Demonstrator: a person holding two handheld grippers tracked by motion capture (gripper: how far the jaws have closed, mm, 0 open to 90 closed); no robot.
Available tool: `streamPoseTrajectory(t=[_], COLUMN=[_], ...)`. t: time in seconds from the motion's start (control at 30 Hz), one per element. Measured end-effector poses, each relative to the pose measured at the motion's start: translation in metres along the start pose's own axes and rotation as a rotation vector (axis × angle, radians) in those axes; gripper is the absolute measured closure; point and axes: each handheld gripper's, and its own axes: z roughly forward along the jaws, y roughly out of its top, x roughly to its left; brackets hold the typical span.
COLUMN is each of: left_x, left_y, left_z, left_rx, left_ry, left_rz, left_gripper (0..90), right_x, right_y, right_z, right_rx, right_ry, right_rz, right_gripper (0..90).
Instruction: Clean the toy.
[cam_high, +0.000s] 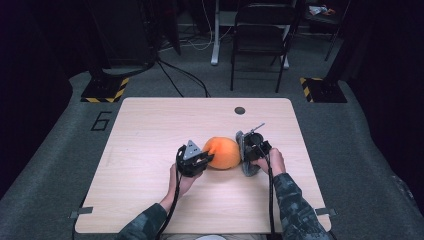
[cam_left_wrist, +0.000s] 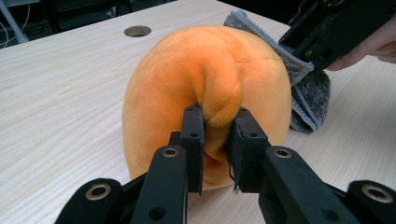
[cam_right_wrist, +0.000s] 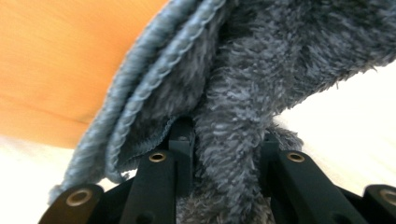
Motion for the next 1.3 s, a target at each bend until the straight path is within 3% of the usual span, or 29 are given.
streamPoseTrajectory(t=[0.1,0.3,0.47,0.53,0.63,0.77,1.3], left_x=[0.001,-0.001,-0.006,-0.007,-0.008,-0.008,-0.005], left_y=[0.0,0.0,0.002,0.003,0.002,0.002,0.001], left_z=[0.0,0.0,0.001,0.001,0.002,0.002,0.003], left_rx=[0.001,-0.004,0.002,0.003,0.002,0.006,0.006], left_ry=[0.002,-0.006,-0.006,-0.009,-0.008,-0.012,-0.019], left_rz=[-0.003,-0.001,0.015,0.018,0.018,0.026,0.011], left_gripper=[76.9,76.8,76.7,76.7,76.6,76.5,76.5], right_x=[0.002,0.017,0.043,0.055,0.066,0.061,0.028], right_y=[0.002,0.014,0.022,0.025,0.027,0.026,0.016], right_z=[-0.007,-0.043,-0.071,-0.074,-0.068,-0.064,-0.048], right_rx=[-0.025,-0.177,-0.347,-0.378,-0.352,-0.33,-0.241], right_ry=[-0.007,0.005,0.063,0.074,0.039,0.028,0.022], right_rz=[0.011,-0.047,-0.089,-0.123,-0.158,-0.166,-0.085], right_gripper=[69.7,69.7,69.6,69.3,69.1,68.6,67.8])
